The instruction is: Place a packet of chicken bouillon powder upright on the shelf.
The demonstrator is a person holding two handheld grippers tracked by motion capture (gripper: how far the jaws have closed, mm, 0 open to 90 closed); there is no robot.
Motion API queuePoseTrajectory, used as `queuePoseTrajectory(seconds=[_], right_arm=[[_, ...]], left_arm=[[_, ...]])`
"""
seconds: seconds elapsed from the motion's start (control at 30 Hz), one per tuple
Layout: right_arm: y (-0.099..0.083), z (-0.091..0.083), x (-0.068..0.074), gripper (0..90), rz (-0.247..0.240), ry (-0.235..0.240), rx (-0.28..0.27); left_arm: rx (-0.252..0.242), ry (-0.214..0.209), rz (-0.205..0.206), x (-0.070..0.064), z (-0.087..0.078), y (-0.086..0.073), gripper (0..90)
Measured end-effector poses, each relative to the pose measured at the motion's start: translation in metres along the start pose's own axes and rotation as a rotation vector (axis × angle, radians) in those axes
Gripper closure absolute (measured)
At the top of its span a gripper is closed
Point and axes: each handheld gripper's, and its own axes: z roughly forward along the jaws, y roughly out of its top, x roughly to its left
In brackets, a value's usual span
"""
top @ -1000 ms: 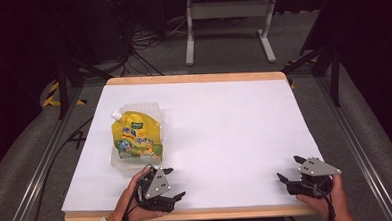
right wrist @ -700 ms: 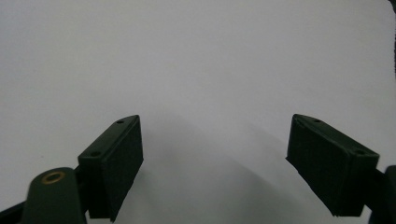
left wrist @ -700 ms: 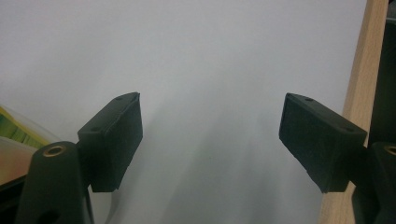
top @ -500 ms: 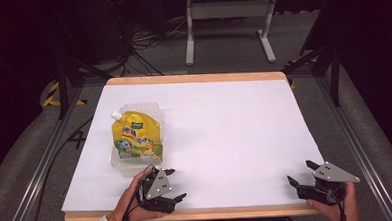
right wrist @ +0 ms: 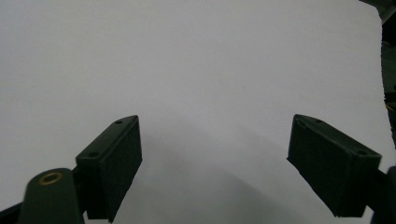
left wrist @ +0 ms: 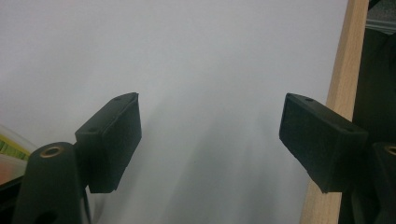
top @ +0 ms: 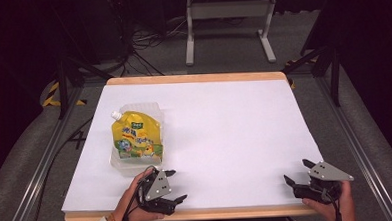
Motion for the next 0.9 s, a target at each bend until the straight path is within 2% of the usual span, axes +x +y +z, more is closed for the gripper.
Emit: queuePoseTrajectory(seconds=[0.9], right_arm=[[0.0022, 0.0028, 0.0026, 18.0, -0.001, 0.014, -0.004]], left_arm=[[0.011, -0.011, -0.007, 0.0003, 0.0031, 0.0010, 21.6]])
